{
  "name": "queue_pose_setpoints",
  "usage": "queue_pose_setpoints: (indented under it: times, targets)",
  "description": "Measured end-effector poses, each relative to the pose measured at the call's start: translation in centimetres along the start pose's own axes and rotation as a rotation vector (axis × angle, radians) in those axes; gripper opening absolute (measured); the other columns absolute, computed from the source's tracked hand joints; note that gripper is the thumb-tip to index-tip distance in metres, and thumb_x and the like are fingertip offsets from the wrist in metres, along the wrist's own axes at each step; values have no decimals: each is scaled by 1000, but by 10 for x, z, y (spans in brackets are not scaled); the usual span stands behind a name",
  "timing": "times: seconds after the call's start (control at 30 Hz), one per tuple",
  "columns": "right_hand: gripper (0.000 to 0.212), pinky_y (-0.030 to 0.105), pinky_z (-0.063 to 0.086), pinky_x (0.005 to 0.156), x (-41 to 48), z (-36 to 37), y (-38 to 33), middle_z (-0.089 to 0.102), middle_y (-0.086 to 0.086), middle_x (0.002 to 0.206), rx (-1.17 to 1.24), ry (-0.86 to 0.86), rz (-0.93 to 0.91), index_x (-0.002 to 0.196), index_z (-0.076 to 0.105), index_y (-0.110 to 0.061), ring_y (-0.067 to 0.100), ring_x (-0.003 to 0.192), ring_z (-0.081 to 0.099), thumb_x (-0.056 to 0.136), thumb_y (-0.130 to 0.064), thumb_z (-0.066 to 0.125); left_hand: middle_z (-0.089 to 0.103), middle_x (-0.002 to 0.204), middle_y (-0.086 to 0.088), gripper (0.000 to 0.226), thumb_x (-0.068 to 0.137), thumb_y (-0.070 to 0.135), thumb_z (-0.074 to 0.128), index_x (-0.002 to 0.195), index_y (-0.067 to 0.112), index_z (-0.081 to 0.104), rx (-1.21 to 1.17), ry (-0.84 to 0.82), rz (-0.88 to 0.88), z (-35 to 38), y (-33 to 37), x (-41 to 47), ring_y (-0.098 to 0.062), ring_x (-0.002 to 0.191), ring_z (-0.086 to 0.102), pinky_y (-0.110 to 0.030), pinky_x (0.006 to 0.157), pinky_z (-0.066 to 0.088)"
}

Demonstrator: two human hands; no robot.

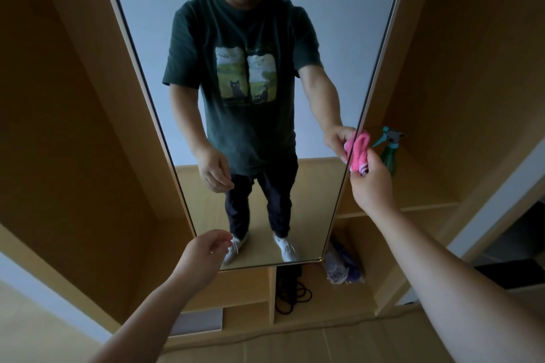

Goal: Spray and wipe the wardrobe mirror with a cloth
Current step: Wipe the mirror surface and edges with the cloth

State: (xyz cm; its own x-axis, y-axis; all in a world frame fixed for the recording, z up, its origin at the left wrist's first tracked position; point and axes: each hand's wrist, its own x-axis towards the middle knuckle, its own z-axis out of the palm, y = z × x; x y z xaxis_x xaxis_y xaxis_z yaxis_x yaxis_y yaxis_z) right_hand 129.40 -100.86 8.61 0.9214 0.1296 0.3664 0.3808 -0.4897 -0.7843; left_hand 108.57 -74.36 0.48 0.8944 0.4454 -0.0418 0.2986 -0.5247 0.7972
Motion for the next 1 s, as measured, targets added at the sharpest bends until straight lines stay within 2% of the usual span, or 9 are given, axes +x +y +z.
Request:
queue_pose_setpoints:
  times: [0.1, 0.2, 0.43, 0.57, 0.67, 0.83, 1.0]
  targets:
    - [46, 21, 43, 77, -3, 2, 5, 66, 1, 111, 4, -7, 1, 135, 53, -18, 16, 97, 61, 91, -3, 58, 70, 86, 14, 27, 92, 17, 55, 87, 43, 61, -7, -8, -5, 3, 2, 0, 6, 77, 63, -7, 59, 41]
    - [43, 23, 46, 75, -6, 5, 10, 66, 1, 105, 3, -15, 9, 131, 55, -17, 19, 95, 63, 91, -3, 58, 71, 86, 13, 26, 92, 18, 55, 87, 43, 62, -8, -12, -12, 5, 0, -1, 4, 77, 64, -9, 59, 43]
    - [45, 28, 46, 79, -10, 14, 22, 67, 5, 112, 14, -34, 73, 133, 54, -18, 23, 100, 63, 91, -2, 57, 69, 86, 14, 27, 93, 16, 54, 88, 42, 61, 36, 10, -12, 0, -7, -2, 0, 79, 64, -13, 63, 44]
    - [45, 29, 48, 81, -14, 18, 27, 66, 6, 113, 16, -45, 105, 133, 53, -17, 23, 103, 63, 91, -2, 58, 68, 90, 13, 20, 93, 15, 55, 96, 32, 64, 44, 42, -29, -7, -9, 2, -4, 84, 64, -18, 67, 46]
    - [47, 31, 49, 84, -17, 21, 31, 65, 7, 115, 17, -46, 120, 135, 52, -17, 23, 104, 62, 91, -1, 57, 67, 93, 12, 18, 93, 15, 54, 101, 27, 64, 61, 76, -47, -14, -10, 6, -4, 86, 62, -18, 66, 45]
    - [47, 29, 47, 81, -22, 27, 39, 64, 5, 113, 25, -50, 138, 136, 51, -16, 20, 100, 61, 92, 0, 56, 66, 100, 0, 20, 93, 11, 55, 110, 14, 66, 98, 99, -77, -24, -15, 10, -13, 90, 61, -21, 70, 43]
    - [44, 27, 44, 76, -28, 34, 49, 63, 1, 104, 16, -45, 148, 132, 54, -14, 16, 92, 59, 91, 2, 56, 63, 100, -2, 26, 92, 11, 55, 117, 11, 62, 92, 124, -159, -30, -24, 12, -13, 86, 58, -16, 62, 40]
